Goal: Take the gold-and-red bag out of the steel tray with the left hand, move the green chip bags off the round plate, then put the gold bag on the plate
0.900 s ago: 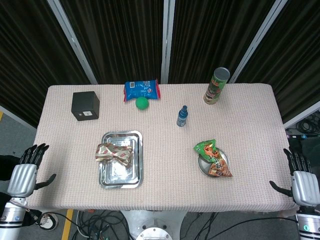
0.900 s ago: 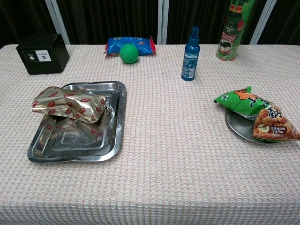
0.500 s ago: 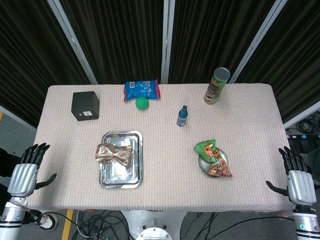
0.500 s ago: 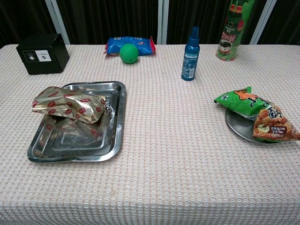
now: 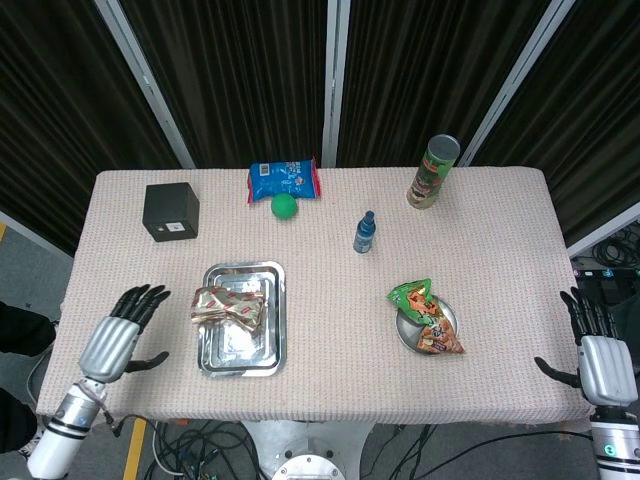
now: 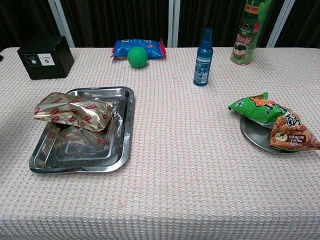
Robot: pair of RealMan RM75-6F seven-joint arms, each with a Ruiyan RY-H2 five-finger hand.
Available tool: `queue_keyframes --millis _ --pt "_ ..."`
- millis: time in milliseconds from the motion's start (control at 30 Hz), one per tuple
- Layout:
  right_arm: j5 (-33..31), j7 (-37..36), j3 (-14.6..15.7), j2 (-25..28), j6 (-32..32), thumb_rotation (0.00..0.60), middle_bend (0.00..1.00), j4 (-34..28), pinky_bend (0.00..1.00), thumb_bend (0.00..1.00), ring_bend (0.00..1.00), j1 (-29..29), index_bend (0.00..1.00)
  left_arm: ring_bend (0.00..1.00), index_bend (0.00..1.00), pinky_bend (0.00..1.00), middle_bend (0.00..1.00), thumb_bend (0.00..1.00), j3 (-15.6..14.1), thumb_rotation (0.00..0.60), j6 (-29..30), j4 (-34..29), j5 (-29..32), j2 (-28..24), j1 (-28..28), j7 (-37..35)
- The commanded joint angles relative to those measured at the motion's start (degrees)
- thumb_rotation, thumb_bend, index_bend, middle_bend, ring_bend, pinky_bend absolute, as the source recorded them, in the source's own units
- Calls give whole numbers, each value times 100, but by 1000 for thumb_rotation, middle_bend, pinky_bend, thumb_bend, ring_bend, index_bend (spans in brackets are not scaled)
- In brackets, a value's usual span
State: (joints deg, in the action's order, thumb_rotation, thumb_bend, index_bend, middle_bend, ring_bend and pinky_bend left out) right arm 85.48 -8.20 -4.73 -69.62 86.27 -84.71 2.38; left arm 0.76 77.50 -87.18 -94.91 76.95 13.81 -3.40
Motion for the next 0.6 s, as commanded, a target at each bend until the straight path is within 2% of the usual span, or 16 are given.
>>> queue_keyframes --millis 33,200,600 --pt "-6 -21 -6 16 1 600 0 -7 0 0 0 2 0 0 85 70 50 150 161 600 -621 -198 65 292 474 307" --pt "-59 -72 -33 53 1 600 0 16 0 0 0 -2 0 0 75 70 42 146 360 600 -1299 -106 392 590 947 699" --pt "-235 -246 -42 -58 -182 600 0 291 0 0 0 20 0 0 75 71 42 147 643 600 -1854 883 743 1238 1646 904"
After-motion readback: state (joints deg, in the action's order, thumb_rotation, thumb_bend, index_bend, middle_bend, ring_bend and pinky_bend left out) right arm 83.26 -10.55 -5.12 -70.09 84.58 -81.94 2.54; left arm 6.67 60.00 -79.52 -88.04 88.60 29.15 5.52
